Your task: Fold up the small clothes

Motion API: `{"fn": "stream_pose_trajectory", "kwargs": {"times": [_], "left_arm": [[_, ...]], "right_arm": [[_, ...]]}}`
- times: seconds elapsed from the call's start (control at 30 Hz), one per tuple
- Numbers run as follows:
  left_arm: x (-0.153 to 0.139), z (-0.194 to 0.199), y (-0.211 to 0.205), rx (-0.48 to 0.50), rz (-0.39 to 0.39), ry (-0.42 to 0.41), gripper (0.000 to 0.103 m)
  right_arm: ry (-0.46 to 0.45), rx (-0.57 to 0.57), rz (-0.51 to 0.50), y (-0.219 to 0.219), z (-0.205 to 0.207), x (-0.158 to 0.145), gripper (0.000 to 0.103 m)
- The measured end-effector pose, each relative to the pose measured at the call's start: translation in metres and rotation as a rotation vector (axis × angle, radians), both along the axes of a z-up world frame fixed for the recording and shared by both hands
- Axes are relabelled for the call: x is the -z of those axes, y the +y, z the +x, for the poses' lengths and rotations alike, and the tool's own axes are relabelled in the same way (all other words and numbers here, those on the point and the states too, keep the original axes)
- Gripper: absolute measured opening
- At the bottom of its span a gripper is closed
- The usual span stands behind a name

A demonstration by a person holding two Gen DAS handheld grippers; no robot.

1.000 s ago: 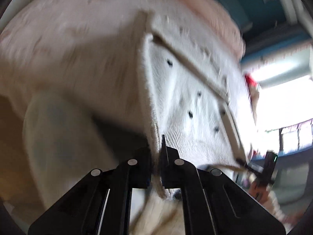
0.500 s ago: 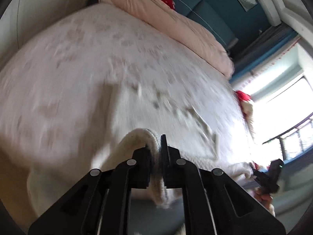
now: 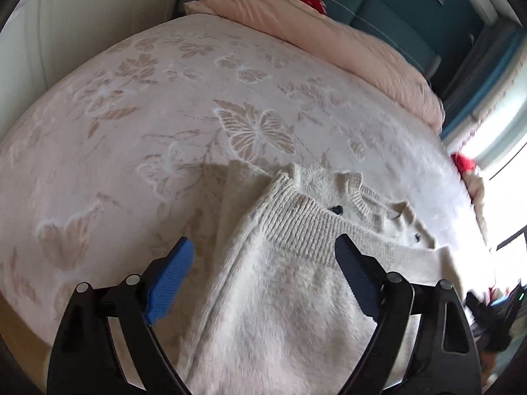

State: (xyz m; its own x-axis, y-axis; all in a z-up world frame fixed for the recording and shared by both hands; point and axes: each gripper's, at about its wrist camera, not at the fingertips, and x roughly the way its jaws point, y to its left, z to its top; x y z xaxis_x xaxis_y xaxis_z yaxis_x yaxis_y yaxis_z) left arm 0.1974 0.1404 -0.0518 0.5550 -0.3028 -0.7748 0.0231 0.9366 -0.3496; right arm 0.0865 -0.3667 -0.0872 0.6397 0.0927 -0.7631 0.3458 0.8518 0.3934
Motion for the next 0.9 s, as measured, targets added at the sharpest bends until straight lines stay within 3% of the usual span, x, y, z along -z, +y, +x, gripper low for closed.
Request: {"fn": "stream_pose_trajectory", "kwargs": {"times": [0.13, 0.2, 0.27, 0.3, 0.33, 0.37, 0.43, 0.6, 0.7, 0.77, 0.9], "left_arm": [[0.019, 0.026, -0.015, 0.017, 0.032, 0.049, 0.085], [0.026, 0.036, -0.021, 0.039, 0.03, 0.059, 0.08], [0.031, 0.044, -0.028, 0.108, 0.019, 0.076, 0.039], [0.033, 0.046, -0.031, 0.121, 0.029, 0.086, 0.028], [0.035, 0.047, -0.034, 0.133, 0.04, 0.093, 0.009], [0.034, 0.045, -0.035, 0.145, 0.051, 0.088, 0.009], [0.024, 0.039, -0.033, 0.141, 0.057, 0.051, 0.008], [-0.035, 0.04, -0.014, 0.093, -0.029, -0.053, 0.008], [-0.056, 0.062, -0.018, 0.072, -0.013, -0.092, 0.008], [-0.05, 0.086, -0.025, 0.049, 0.002, -0.069, 0.008], [0.012, 0.125, -0.046, 0.039, 0.092, 0.084, 0.009]], "right_arm": [[0.014, 0.012, -0.047, -0.003, 0.037, 0.012, 0.073], [0.051, -0.003, -0.054, -0.002, 0.055, 0.019, 0.073], [0.07, -0.03, -0.071, 0.004, 0.066, 0.024, 0.072], [0.082, -0.06, -0.094, 0.01, 0.072, 0.026, 0.067], [0.095, -0.087, -0.113, 0.016, 0.076, 0.029, 0.045], [0.118, -0.107, -0.14, 0.021, 0.078, 0.032, 0.017], [0.122, -0.11, -0.159, 0.023, 0.076, 0.029, 0.013], [-0.098, -0.043, -0.067, 0.0, 0.053, -0.039, 0.008], [-0.153, -0.007, -0.062, -0.014, 0.066, -0.064, 0.008], [-0.126, 0.015, -0.056, -0.025, 0.084, -0.052, 0.009], [0.107, 0.027, -0.003, -0.035, 0.127, 0.032, 0.012]]}}
